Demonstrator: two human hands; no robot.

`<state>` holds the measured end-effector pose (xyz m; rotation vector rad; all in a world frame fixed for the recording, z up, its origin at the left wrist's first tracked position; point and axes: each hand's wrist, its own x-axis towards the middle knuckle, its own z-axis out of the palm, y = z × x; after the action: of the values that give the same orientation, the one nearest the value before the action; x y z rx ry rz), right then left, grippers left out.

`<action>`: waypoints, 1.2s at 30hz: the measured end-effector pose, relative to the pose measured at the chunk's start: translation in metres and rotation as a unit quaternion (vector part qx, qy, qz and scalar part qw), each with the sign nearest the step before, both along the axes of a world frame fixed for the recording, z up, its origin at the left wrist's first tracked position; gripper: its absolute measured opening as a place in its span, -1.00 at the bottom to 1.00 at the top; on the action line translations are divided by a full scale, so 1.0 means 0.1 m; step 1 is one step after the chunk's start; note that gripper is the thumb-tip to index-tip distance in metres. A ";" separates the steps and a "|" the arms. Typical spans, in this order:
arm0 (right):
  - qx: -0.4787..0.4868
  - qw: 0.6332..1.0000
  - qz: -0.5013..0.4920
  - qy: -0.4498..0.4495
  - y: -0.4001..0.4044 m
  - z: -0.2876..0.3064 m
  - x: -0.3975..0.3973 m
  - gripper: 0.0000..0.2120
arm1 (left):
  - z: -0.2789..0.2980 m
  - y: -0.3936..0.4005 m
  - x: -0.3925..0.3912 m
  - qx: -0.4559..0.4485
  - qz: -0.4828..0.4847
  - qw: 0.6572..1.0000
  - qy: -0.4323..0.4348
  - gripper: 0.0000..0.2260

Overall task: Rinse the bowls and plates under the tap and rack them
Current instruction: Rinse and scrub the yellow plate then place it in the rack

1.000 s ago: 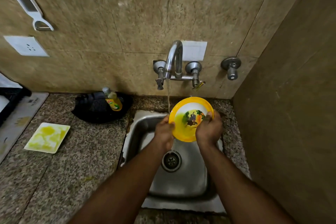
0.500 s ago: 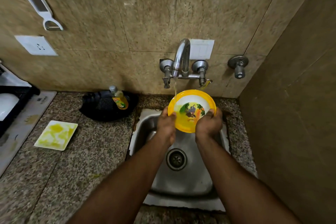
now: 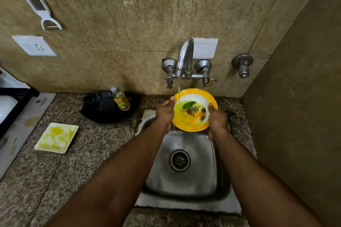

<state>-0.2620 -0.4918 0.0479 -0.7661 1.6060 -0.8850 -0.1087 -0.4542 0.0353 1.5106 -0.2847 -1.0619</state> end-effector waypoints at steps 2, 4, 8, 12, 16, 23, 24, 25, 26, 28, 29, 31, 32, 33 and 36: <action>-0.059 0.996 -0.058 0.041 0.01 -0.03 0.08 -0.58 | -0.04 0.04 -0.11 -0.024 -0.002 0.998 0.058 -0.82; -0.077 0.989 -0.122 0.019 0.10 -0.01 0.18 -0.63 | -0.09 0.11 -0.29 -0.046 0.020 0.992 0.114 -0.78; -0.111 0.981 -0.159 0.027 0.30 0.09 0.27 -0.69 | -0.12 0.15 -0.46 -0.033 0.098 0.988 0.118 -0.74; -0.117 0.986 -0.122 0.009 0.42 0.05 0.30 -0.70 | -0.14 0.03 -0.25 0.068 0.133 0.989 0.009 -0.72; 0.045 0.997 -0.040 -0.053 0.19 0.10 0.11 -0.59 | -0.15 0.01 -0.05 0.033 0.053 0.996 0.058 -0.68; -0.029 0.996 -0.082 -0.005 -0.09 -0.38 0.11 -0.51 | -0.18 0.11 -0.18 -0.005 0.021 0.994 0.106 -0.84; -0.034 0.994 -0.104 0.009 -0.01 -0.29 0.19 -0.54 | -0.14 0.12 -0.29 -0.011 0.049 0.992 0.115 -0.84; -0.043 0.991 -0.128 0.014 0.09 -0.12 0.26 -0.60 | -0.10 0.12 -0.39 -0.019 0.072 0.990 0.117 -0.85; -0.057 0.987 -0.147 0.013 0.14 -0.07 0.30 -0.65 | -0.09 0.12 -0.47 -0.023 0.090 0.989 0.115 -0.85; -0.066 0.985 -0.159 0.008 0.18 -0.06 0.32 -0.67 | -0.13 0.12 -0.52 -0.026 0.101 0.990 0.093 -0.85; -0.059 0.986 -0.154 -0.002 0.19 -0.04 0.31 -0.69 | -0.14 0.11 -0.50 -0.016 0.096 0.992 0.078 -0.85; -0.028 0.993 -0.117 -0.014 0.17 0.00 0.22 -0.83 | -0.13 0.07 -0.39 0.018 0.084 0.995 0.052 -0.84; -0.008 0.996 -0.087 -0.015 0.13 0.01 0.16 -0.87 | -0.12 0.06 -0.31 0.038 0.072 0.996 0.038 -0.80; 0.013 0.998 -0.052 -0.029 0.09 0.01 0.09 -0.84 | -0.09 0.04 -0.24 0.046 0.058 0.997 0.028 -0.76; 0.033 0.994 0.003 -0.106 -0.04 -0.02 -0.03 -0.69 | 0.00 -0.03 -0.09 0.048 0.018 0.999 -0.003 -0.69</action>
<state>-0.2652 -0.4959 0.0456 -0.6093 1.4377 -0.8731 -0.1179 -0.4574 0.0354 1.5991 -0.2132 -1.0550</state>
